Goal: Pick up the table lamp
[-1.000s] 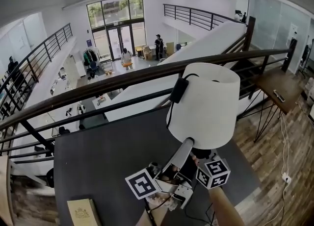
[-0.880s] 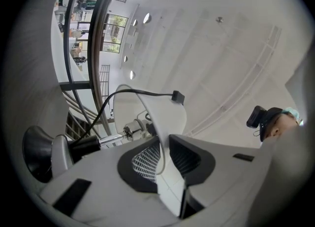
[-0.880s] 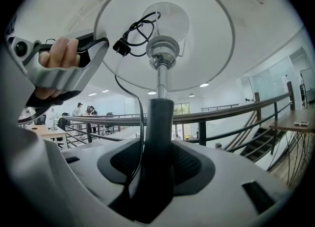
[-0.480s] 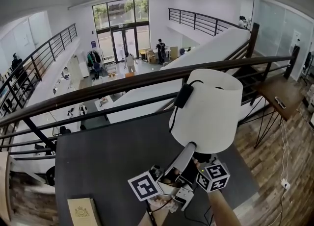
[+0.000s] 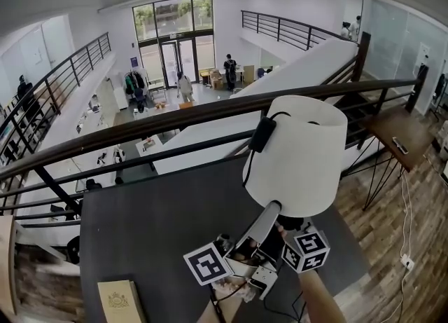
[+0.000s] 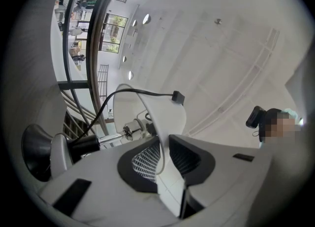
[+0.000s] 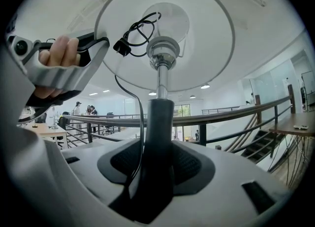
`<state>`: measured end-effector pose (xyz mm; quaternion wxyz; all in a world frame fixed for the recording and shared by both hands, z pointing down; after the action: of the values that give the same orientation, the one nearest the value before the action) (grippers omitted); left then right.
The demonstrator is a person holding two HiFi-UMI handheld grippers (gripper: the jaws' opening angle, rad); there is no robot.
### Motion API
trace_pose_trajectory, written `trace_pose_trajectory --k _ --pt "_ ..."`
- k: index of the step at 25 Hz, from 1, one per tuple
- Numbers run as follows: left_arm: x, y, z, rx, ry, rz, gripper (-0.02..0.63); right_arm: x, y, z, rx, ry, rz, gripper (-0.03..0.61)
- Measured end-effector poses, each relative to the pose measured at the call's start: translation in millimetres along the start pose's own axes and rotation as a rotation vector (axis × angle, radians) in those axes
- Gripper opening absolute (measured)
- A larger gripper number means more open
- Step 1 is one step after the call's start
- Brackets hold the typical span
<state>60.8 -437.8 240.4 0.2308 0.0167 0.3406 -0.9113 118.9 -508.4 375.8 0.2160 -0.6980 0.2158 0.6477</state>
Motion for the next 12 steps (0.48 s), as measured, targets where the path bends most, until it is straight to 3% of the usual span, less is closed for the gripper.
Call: trace_pose_trajectory --k 12 --pt "-0.6 -1.7 -2.9 -0.001 -0.004 0.005 0.084 1.7 -2.4 1.1 -0.004 -0.009 -0.002 0.213"
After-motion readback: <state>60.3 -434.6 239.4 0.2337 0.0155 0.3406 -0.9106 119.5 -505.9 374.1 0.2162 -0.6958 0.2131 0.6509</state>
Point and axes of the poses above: the fingertips, and each gripper's own axes: y forward along the fingers, z to its left, x out of its top, the point moved 2 cm from there along -y, backward along the fingers, and after that the axes turned 8 degrees about -z, right-handed, at the moved point
